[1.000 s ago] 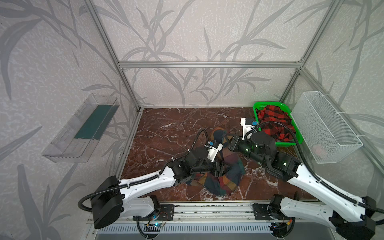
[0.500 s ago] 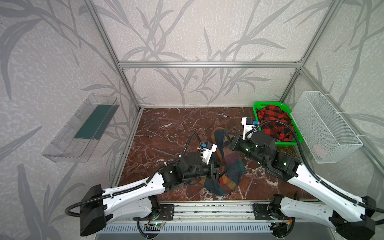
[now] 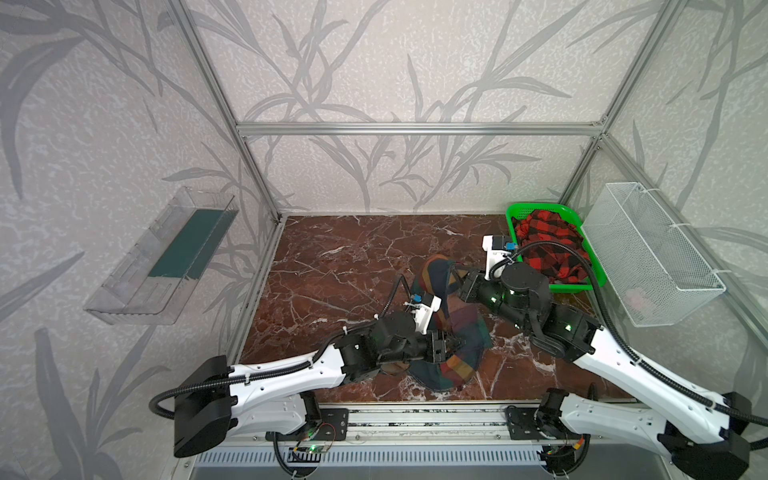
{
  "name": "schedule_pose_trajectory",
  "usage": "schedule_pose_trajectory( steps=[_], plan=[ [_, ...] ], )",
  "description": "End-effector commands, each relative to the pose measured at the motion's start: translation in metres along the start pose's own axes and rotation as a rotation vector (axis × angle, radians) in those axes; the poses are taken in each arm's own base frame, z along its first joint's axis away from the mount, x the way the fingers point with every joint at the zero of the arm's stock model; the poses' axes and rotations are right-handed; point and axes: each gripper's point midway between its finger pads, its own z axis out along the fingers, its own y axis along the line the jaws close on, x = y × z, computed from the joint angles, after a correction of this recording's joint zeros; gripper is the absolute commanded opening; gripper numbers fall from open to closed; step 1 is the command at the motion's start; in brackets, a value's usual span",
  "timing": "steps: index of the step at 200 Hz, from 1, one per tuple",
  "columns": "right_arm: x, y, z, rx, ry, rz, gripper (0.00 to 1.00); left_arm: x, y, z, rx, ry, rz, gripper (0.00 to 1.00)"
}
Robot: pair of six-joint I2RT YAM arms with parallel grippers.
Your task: Fold and stack the long sleeve shirts
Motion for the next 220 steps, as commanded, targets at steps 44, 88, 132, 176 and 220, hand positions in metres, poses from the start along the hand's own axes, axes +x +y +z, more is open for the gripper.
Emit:
schedule_pose_trajectory(
  steps=[44,88,132,176,220],
  plan=[
    [-0.008,0.0,-0.003,-0.009,-0.042,0.017,0.0,-0.002,-0.009,0.008,0.041,-0.007,-0.022,0.35],
    [-0.008,0.0,-0.005,-0.011,-0.045,0.022,0.0,0.004,0.003,0.015,-0.001,0.02,-0.02,0.34],
    [-0.009,0.0,-0.006,-0.013,-0.045,0.025,0.0,0.006,0.017,0.018,-0.058,0.022,-0.013,0.31],
    [-0.006,0.001,-0.005,-0.019,-0.038,0.035,0.0,0.002,0.011,0.022,-0.029,0.004,-0.008,0.18],
    [-0.003,-0.001,-0.003,-0.017,-0.034,0.038,0.0,-0.007,-0.005,0.024,0.022,-0.014,0.021,0.0]
  ],
)
